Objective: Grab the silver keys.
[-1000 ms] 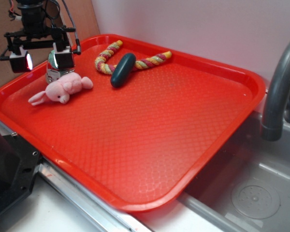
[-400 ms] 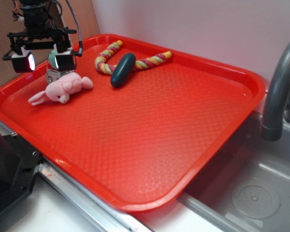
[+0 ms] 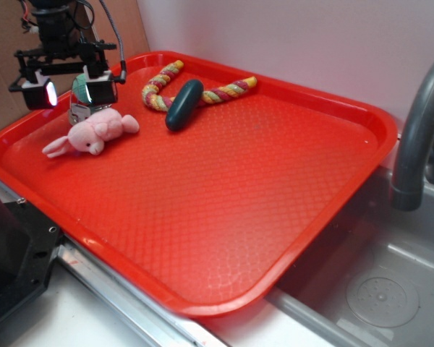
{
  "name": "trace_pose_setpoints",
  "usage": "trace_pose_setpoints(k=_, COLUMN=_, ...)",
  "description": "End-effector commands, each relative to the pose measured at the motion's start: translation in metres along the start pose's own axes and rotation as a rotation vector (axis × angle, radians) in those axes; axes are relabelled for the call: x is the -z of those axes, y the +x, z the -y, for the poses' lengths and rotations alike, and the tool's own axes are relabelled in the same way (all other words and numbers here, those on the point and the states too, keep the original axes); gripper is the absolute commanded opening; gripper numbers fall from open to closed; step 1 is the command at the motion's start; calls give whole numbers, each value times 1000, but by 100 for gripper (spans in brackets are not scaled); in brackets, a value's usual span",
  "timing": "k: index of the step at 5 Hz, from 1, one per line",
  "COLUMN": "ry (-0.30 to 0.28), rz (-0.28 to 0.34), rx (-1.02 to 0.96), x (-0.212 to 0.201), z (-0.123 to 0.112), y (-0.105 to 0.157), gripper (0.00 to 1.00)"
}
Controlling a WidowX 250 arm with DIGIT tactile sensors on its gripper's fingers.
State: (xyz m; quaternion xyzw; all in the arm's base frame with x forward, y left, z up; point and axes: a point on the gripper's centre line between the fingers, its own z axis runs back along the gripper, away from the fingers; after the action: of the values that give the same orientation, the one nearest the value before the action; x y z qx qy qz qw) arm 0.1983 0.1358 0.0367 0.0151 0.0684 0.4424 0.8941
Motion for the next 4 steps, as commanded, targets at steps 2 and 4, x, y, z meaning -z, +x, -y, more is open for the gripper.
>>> trace_pose_setpoints(k=2, ry=-1, rz=10, rx=-55, x=5, z=-20, y=27, gripper=100)
trace_pose_setpoints(k=4, ry=19, rz=9, rx=-55, x=9, z=-16, y=38, gripper=100)
